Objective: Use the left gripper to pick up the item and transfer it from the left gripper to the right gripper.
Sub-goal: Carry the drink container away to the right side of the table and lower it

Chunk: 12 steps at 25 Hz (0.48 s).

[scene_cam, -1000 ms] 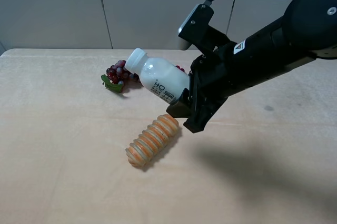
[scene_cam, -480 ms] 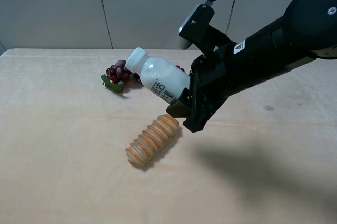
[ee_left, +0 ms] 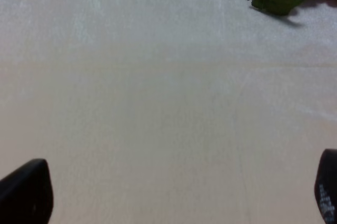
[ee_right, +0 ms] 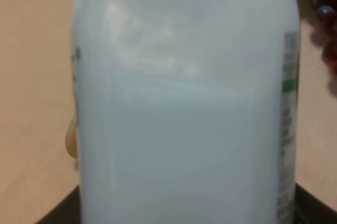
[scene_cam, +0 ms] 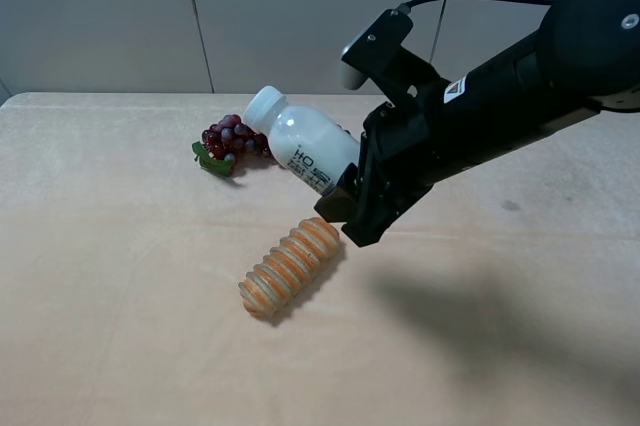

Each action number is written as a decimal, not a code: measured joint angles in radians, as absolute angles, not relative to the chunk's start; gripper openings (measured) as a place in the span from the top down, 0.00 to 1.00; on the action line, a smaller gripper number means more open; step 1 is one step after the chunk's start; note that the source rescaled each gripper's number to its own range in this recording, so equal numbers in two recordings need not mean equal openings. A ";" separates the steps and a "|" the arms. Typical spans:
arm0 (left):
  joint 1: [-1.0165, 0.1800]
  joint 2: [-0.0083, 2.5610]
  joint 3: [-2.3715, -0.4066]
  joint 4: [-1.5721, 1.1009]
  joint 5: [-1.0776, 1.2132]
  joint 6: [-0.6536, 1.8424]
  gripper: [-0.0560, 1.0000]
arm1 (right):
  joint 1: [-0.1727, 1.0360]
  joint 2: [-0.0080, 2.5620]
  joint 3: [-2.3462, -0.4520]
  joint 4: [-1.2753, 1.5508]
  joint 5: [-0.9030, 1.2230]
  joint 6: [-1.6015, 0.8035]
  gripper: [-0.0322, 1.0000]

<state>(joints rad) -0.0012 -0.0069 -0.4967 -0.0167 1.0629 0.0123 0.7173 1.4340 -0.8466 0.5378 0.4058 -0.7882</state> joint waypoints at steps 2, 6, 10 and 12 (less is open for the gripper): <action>-0.001 -0.007 -0.497 -0.017 1.063 0.012 0.00 | 0.717 1.434 -0.847 0.512 0.405 -0.727 0.88; -0.001 -0.007 -0.497 -0.017 1.063 0.012 0.00 | 0.697 1.434 -0.847 0.422 0.406 -0.569 0.88; -0.001 -0.007 -0.497 -0.017 1.063 0.012 0.00 | 0.612 1.434 -0.847 0.319 0.411 -0.400 0.88; -0.001 -0.007 -0.497 -0.017 1.063 0.012 0.00 | 0.568 1.434 -0.847 0.283 0.422 -0.343 0.88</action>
